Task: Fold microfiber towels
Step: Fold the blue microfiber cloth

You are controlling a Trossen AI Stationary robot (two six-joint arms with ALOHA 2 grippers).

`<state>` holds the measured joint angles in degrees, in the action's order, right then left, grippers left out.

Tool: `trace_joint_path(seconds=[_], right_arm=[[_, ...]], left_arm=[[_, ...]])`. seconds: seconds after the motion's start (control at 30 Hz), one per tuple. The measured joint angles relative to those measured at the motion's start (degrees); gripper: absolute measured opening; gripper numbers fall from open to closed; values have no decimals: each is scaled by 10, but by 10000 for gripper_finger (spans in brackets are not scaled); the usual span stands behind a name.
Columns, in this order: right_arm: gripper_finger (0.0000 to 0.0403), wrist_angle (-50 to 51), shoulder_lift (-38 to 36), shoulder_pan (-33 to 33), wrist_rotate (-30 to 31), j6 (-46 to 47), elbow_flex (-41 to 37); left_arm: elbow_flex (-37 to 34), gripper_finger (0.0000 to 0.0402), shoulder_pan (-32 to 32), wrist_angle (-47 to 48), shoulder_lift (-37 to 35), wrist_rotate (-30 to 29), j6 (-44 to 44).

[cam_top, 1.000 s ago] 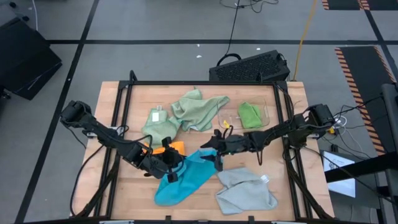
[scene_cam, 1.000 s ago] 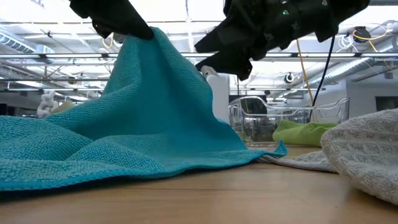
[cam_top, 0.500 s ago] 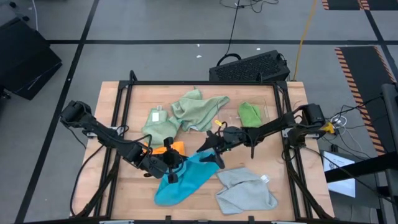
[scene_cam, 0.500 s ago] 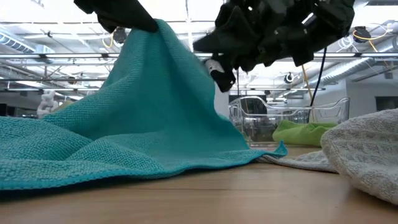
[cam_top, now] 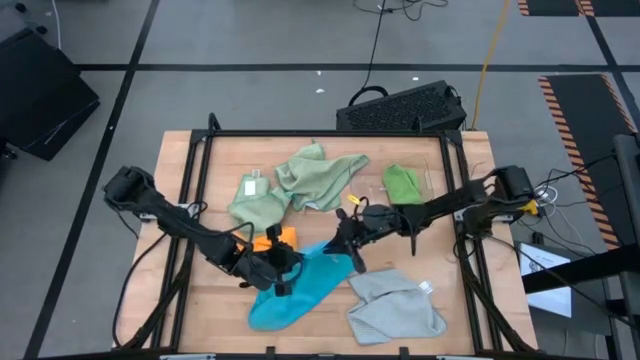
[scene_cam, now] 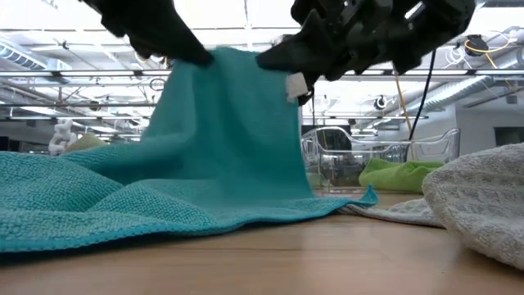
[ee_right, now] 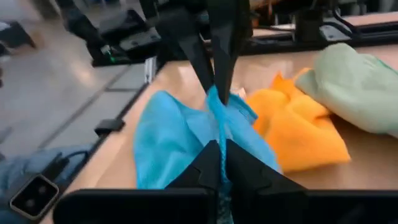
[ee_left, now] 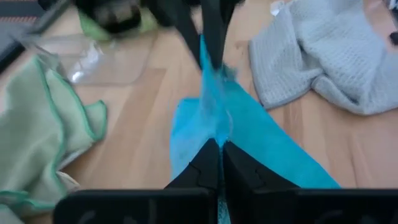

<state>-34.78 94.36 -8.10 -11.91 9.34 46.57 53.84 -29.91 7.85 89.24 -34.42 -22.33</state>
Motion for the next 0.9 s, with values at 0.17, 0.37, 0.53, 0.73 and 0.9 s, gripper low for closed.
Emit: trace_joint_path(seconds=[0.17, 0.37, 0.53, 0.73, 0.9], right_arm=[[3, 154, -69, -31, 83, -36, 0], [2, 327, -148, -77, 219, -51, 0], [1, 400, -195, -100, 257, -52, 0], [1, 446, -215, -108, 282, -49, 0], [1, 480, -216, -108, 300, -51, 0]], left_arm=[[0, 60, 0, -56, 31, 10, 2], [0, 134, -2, -52, 28, 4, 10], [1, 163, -9, 8, 8, 13, -5], [-2, 168, -14, 124, 24, 45, -104], [-36, 168, -25, 130, 34, 70, -172]])
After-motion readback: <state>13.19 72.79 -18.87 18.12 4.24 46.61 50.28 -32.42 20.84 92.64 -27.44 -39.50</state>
